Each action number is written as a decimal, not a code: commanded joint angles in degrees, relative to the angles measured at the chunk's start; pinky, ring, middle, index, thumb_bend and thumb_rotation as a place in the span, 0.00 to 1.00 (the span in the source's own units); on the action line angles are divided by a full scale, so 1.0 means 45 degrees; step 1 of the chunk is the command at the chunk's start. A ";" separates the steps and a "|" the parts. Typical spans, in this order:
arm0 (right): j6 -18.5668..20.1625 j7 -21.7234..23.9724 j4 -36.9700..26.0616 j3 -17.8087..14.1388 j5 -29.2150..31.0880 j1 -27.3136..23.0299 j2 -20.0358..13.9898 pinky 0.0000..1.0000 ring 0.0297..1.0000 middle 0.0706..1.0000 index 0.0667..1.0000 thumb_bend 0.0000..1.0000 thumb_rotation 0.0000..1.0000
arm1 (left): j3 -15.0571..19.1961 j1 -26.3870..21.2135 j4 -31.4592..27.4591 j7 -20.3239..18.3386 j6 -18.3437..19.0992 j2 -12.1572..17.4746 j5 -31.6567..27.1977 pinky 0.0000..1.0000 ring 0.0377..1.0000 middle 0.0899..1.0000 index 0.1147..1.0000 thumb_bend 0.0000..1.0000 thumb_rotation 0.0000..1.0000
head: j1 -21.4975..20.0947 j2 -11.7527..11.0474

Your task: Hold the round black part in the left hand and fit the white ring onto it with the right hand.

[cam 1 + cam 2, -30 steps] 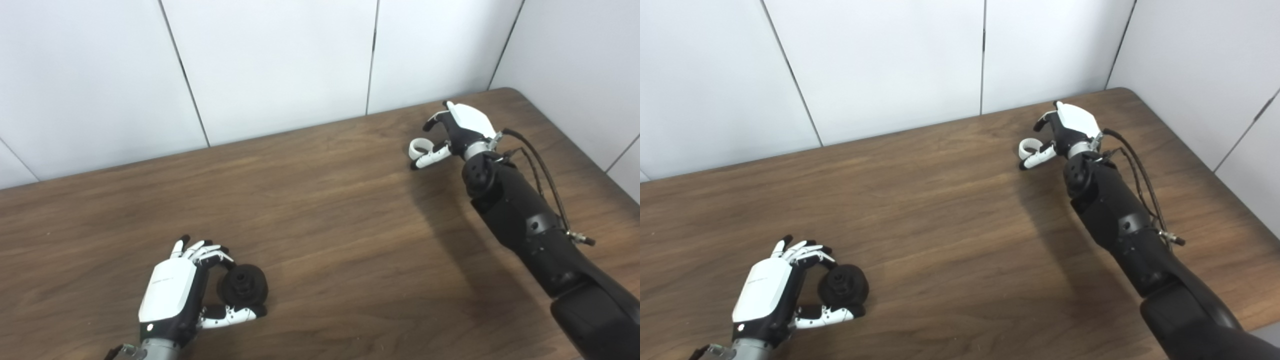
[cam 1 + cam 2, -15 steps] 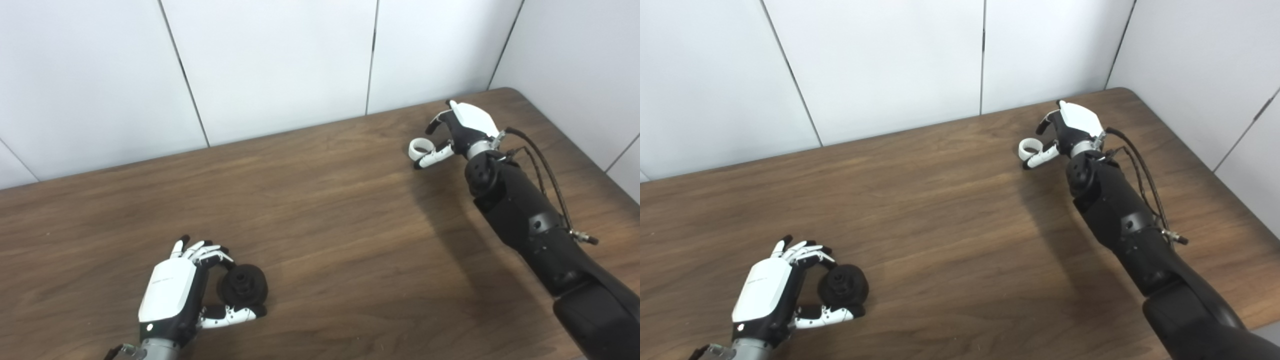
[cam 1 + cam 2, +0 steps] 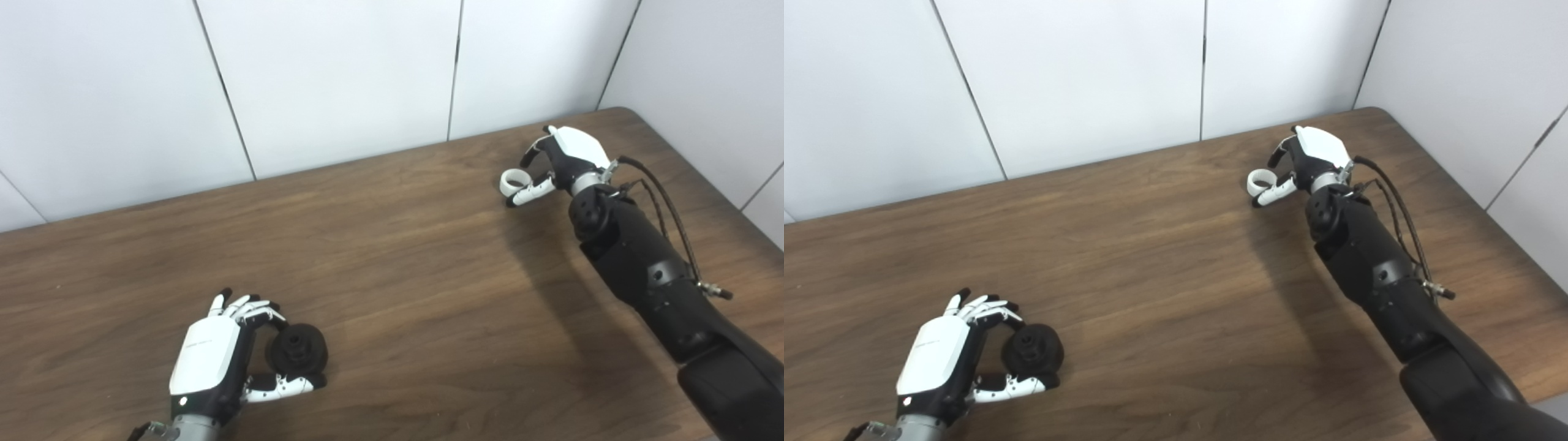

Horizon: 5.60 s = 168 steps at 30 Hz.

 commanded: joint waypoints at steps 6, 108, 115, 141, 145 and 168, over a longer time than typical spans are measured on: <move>-0.0267 -0.0096 0.0040 0.0116 -0.0122 -0.0621 -0.0211 1.00 1.00 0.96 0.58 0.90 0.24 | 0.0017 0.0035 -0.0175 -0.0120 -0.0013 0.0172 0.0151 1.00 0.86 0.74 0.42 0.52 0.05 | -0.0012 0.0038; 0.0090 0.6108 -1.0234 0.0628 -0.0820 0.1586 0.1210 1.00 0.98 0.89 0.45 0.52 0.14 | -0.0557 0.0348 -0.0282 -0.0016 0.0477 -0.0709 0.1115 1.00 0.88 0.75 0.42 0.52 0.05 | 0.2602 0.0672; 0.0094 0.7512 -1.1712 0.1173 -0.1662 0.1878 0.2017 1.00 0.99 0.89 0.44 0.53 0.14 | -0.0698 0.0329 -0.0227 0.0010 0.0683 -0.0919 0.1331 1.00 0.89 0.75 0.42 0.52 0.05 | 0.3230 0.0821; -0.0334 0.8134 -1.1730 0.2774 -0.2422 0.2552 0.4018 1.00 1.00 0.90 0.44 0.53 0.14 | -0.0956 0.0282 -0.0270 0.0060 0.0899 -0.1194 0.1707 1.00 0.88 0.75 0.42 0.52 0.05 | 0.3694 0.1167; -0.0458 0.8043 -1.1549 0.2860 -0.2430 0.2596 0.4206 1.00 1.00 0.90 0.44 0.53 0.14 | -0.1017 0.0270 -0.0242 0.0073 0.0938 -0.1222 0.1749 1.00 0.88 0.75 0.42 0.52 0.05 | 0.3769 0.1173; -0.1095 0.7342 -1.0700 0.2887 -0.2202 0.2415 0.4579 1.00 1.00 0.90 0.45 0.53 0.14 | -0.1192 0.0307 -0.0083 0.0264 0.1164 -0.1441 0.1833 1.00 0.89 0.75 0.42 0.52 0.05 | 0.3861 0.1165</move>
